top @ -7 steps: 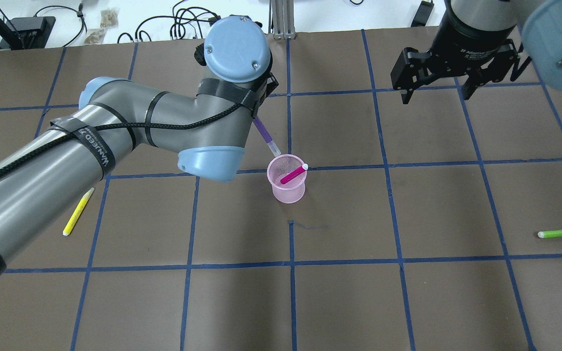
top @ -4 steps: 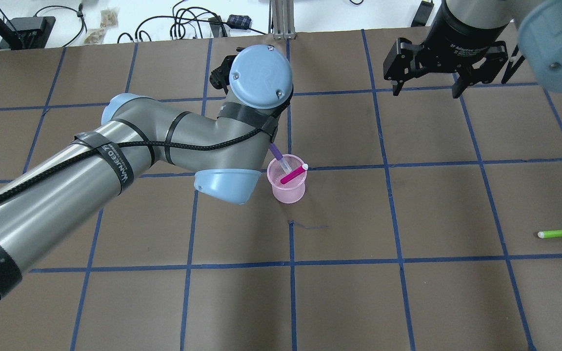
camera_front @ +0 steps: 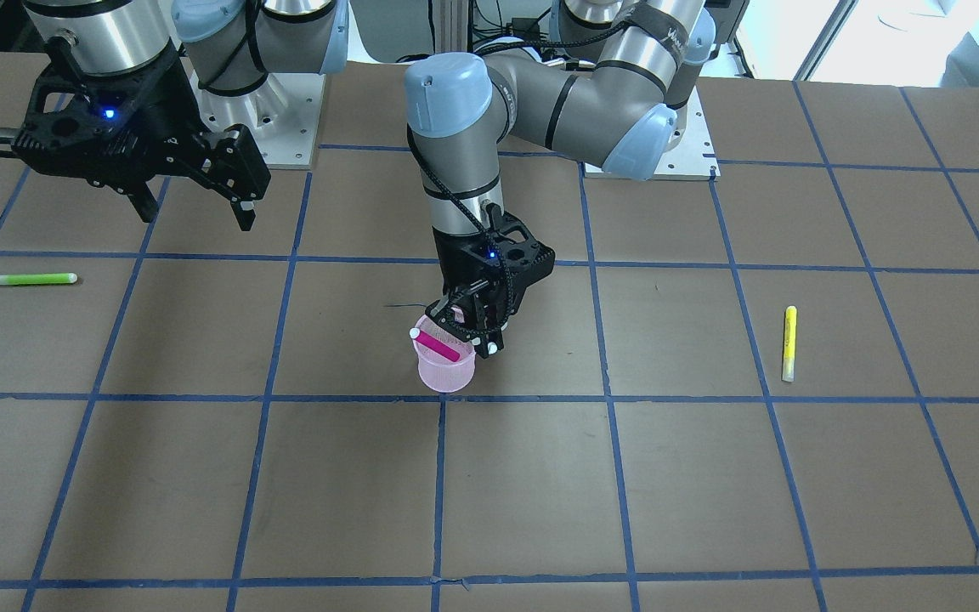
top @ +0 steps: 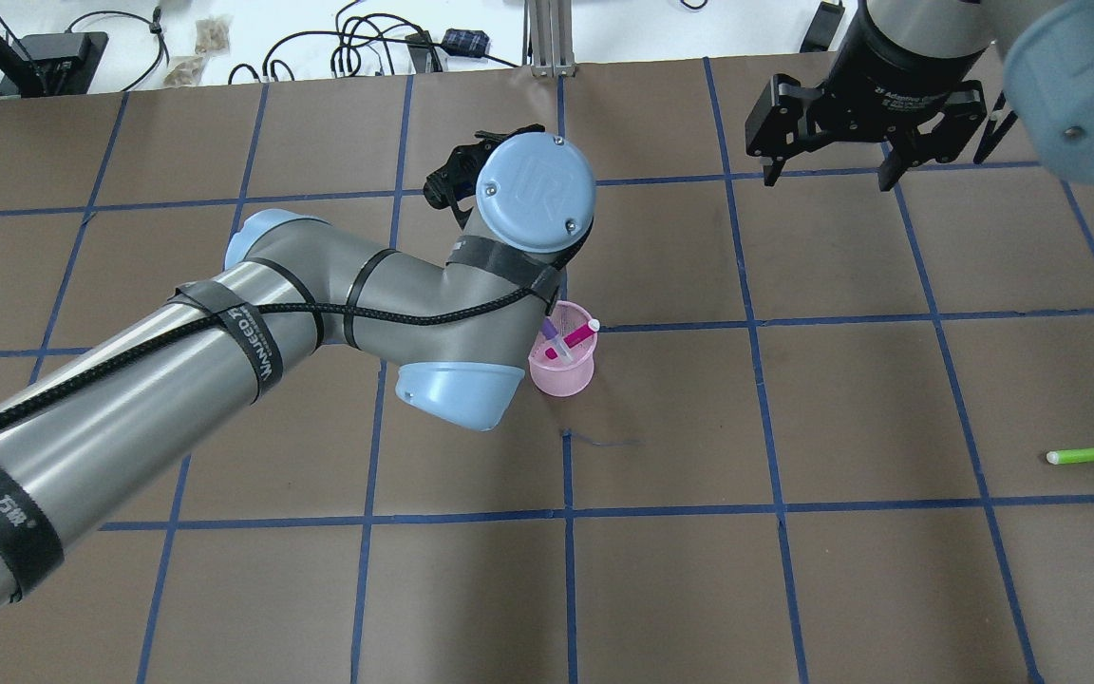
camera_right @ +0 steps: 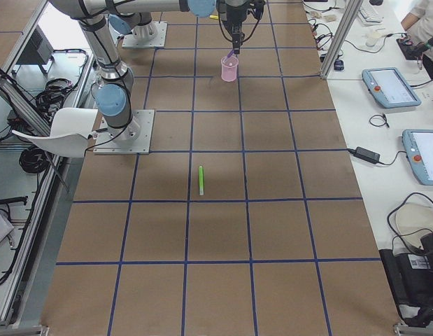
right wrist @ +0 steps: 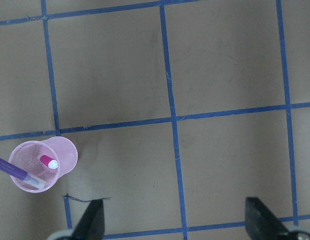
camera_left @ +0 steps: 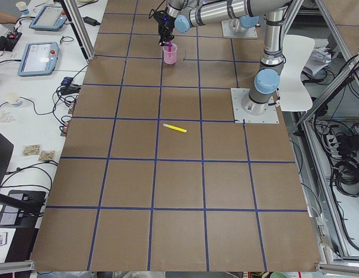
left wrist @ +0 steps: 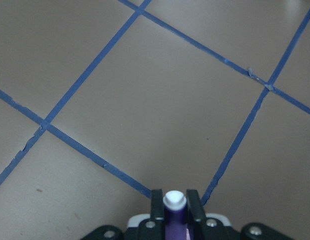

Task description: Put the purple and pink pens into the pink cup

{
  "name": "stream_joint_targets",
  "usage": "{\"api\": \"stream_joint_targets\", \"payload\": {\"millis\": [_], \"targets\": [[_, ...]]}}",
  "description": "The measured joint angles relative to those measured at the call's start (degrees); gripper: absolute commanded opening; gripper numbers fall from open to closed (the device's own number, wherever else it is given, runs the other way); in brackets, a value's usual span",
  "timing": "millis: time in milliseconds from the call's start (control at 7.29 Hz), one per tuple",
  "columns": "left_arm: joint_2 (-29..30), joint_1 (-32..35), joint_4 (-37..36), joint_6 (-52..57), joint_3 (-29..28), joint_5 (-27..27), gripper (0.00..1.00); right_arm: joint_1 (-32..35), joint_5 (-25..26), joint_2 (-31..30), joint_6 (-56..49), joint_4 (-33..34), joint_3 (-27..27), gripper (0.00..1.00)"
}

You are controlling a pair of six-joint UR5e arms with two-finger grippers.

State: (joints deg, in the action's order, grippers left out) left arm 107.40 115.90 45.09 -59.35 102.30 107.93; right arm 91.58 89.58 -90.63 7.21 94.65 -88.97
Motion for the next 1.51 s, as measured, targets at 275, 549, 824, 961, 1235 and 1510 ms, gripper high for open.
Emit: {"api": "stream_joint_targets", "payload": {"millis": [275,549,824,961,1235,1510], "targets": [[0.3,0.1,0.0,-0.9,0.2,0.1,0.0,0.0,0.0,-0.1,0.0,0.0,0.0,1.0],[1.4,0.1,0.0,-1.0,0.2,0.7,0.1,0.0,-0.1,0.0,0.0,0.0,-0.1,1.0],[2.0,0.1,-0.1,-1.0,0.2,0.8,0.8,0.0,-0.2,0.0,0.0,0.0,-0.1,1.0],[2.3,0.2,-0.1,-1.2,0.2,0.7,1.0,0.0,-0.2,0.1,0.1,0.0,-0.1,1.0],[2.4,0.4,-0.2,-1.3,0.1,0.3,1.0,0.0,-0.2,0.1,0.1,0.0,-0.1,1.0],[2.3,0.4,-0.3,-0.5,-0.3,-0.3,1.0,0.0,-0.2,0.1,0.1,0.0,-0.1,1.0]]}}
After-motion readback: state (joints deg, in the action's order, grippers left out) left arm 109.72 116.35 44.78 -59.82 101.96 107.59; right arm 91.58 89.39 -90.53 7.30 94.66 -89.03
